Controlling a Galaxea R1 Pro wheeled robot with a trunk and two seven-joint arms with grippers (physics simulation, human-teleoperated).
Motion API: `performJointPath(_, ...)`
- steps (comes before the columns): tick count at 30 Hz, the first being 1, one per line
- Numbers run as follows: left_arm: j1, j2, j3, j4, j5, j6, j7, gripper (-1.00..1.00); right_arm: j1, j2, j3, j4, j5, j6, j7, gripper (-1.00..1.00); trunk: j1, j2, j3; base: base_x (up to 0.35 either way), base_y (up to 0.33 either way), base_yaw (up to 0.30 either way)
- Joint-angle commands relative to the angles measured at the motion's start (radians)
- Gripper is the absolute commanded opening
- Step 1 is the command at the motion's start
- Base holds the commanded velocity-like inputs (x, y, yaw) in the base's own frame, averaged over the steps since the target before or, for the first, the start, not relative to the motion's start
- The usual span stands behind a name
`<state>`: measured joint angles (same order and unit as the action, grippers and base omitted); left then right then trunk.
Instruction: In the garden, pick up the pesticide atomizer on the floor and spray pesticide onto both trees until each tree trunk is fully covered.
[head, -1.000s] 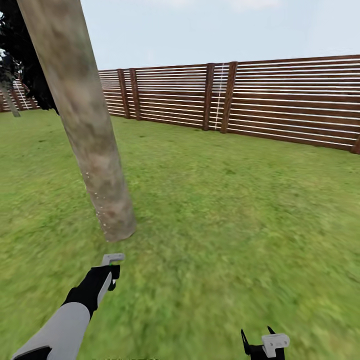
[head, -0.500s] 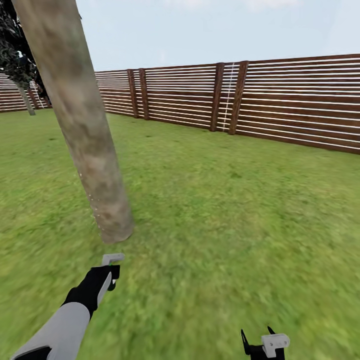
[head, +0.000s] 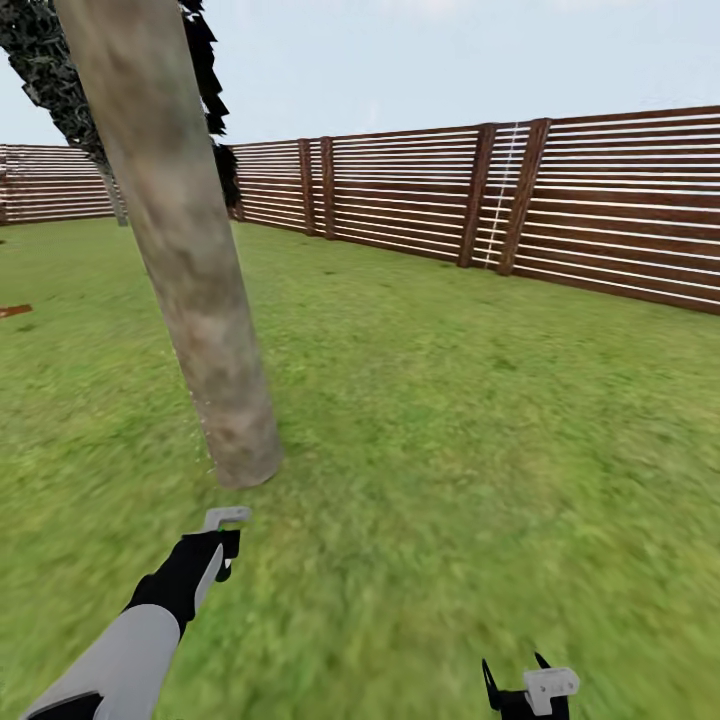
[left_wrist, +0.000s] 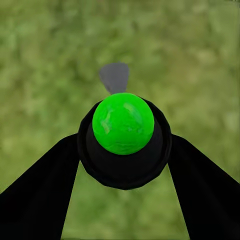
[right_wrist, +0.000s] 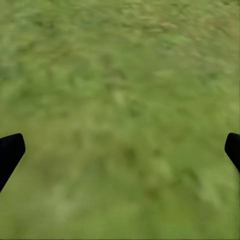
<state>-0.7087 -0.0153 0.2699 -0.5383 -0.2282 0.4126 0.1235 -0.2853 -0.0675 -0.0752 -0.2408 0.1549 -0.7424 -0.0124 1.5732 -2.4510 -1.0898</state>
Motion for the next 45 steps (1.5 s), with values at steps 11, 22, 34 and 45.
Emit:
performJointPath(11,0.0,0.001,0.0,0.0,0.0,0.0,-0.001,-1.0,0.0,0.0,0.0,0.0,0.0,0.0,0.0,1.0,0.0,0.0,0.0,0.103,-0.263,0.172)
performJointPath(22,0.0,-0.002,0.0,0.001,0.0,0.0,-0.003,-1.0,0.0,0.0,-0.001,0.0,0.0,0.0,-0.001,1.0,0.0,0.0,0.0,0.088,-0.162,0.165)
performJointPath(34,-0.043,-0.01,-0.011,0.039,-0.009,0.097,-0.007,-1.0,0.0,0.0,-0.002,0.0,0.002,0.0,0.0,1.0,0.0,0.0,0.0,0.004,-0.001,0.003)
performJointPath(45,-0.044,-0.007,-0.011,0.045,-0.01,0.101,-0.007,-1.0,0.0,0.0,-0.001,0.0,0.002,0.0,-0.001,1.0,0.0,0.0,0.0,0.21,-0.155,0.0)
